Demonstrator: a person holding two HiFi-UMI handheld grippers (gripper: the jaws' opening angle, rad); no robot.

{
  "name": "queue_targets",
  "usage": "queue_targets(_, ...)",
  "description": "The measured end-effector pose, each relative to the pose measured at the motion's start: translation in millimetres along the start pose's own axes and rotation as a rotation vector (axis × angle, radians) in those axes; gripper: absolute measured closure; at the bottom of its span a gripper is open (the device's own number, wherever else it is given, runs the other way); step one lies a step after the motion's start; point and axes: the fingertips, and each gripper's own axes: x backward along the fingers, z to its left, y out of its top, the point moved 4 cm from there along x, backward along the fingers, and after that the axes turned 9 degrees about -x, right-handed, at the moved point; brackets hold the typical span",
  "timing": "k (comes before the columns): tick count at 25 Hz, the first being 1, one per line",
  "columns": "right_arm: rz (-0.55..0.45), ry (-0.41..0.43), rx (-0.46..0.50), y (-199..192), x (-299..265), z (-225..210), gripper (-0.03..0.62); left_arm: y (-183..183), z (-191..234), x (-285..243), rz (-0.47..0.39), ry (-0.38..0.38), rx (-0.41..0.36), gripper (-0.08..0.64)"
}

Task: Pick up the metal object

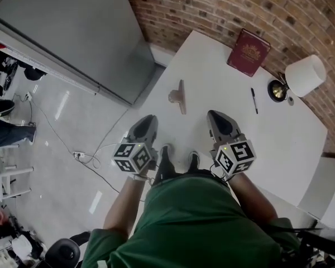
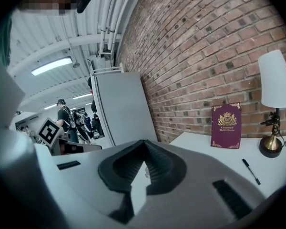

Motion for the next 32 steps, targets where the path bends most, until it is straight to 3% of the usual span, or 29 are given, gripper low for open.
queue_targets(5, -0.014, -0.075, 0.01, 8, -15, 5, 0.589, -2, 36, -37, 0.057, -0.053, 0.016, 0.517)
queue_targets(11, -0.024, -0.184, 0.013, 14, -24, 8, 0.589, -31, 64, -95, 0.226, -0.213, 0.099, 0.513)
queue_targets(14, -0.029, -0.232, 0.007, 15, -27, 7, 0.589, -39, 76, -118, 0.29, -0.254, 0.144, 0.496)
queue_targets(20, -0.034, -0.326, -0.02, 8, -23, 4, 0.589, -75, 77, -159, 0.414, -0.415, 0.329, 0.464)
queue_targets(26, -0.041, -0.406, -0.056, -2, -14, 1, 0.589, -96, 76, -192, 0.494, -0.466, 0.47, 0.439)
queue_targets(32, -0.05, -0.462, -0.08, -9, -3, -2, 0.589, -113, 69, -216, 0.589, -0.466, 0.447, 0.436)
